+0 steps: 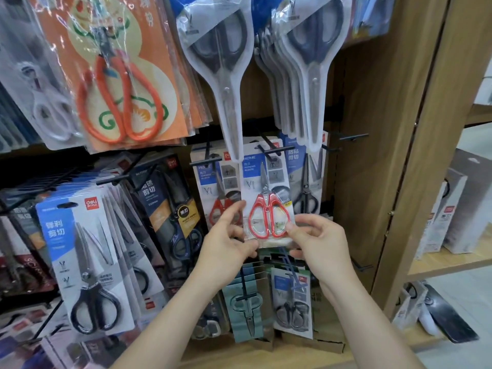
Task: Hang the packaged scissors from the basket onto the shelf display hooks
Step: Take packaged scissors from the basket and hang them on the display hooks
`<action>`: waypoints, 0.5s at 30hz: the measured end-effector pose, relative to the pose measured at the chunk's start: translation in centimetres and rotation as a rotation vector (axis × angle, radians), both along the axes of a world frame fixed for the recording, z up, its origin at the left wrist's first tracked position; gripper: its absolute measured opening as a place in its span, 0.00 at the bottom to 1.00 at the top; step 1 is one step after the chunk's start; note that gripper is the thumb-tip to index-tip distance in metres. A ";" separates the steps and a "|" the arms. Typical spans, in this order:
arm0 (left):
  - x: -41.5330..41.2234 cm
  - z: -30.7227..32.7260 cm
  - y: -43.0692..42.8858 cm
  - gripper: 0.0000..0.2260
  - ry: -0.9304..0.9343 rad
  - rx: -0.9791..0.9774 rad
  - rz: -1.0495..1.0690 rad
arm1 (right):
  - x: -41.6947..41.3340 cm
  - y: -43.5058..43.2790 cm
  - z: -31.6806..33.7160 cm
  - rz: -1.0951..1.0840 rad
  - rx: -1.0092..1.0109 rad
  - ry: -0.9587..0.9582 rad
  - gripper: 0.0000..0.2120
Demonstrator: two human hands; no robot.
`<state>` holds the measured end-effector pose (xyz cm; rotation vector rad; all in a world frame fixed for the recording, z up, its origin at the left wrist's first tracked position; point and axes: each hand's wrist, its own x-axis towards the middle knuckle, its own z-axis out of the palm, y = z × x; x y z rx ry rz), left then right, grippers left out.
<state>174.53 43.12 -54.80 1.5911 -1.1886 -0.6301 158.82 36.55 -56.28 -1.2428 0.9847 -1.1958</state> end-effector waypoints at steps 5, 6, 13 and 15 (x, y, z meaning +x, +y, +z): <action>0.4 0.1 -1.7 0.37 -0.250 -0.005 0.083 | -0.5 0.0 -0.7 0.081 0.038 0.077 0.13; 0.4 0.0 -2.2 0.36 -0.269 -0.004 0.087 | -0.7 0.0 -0.9 0.092 0.041 0.090 0.13; 1.2 -0.3 -5.0 0.33 -0.504 0.162 0.118 | -2.1 0.3 -2.0 0.157 0.044 0.175 0.16; 1.5 0.1 -5.1 0.30 -0.613 0.237 0.103 | -2.5 -0.2 -2.2 0.149 0.044 0.186 0.17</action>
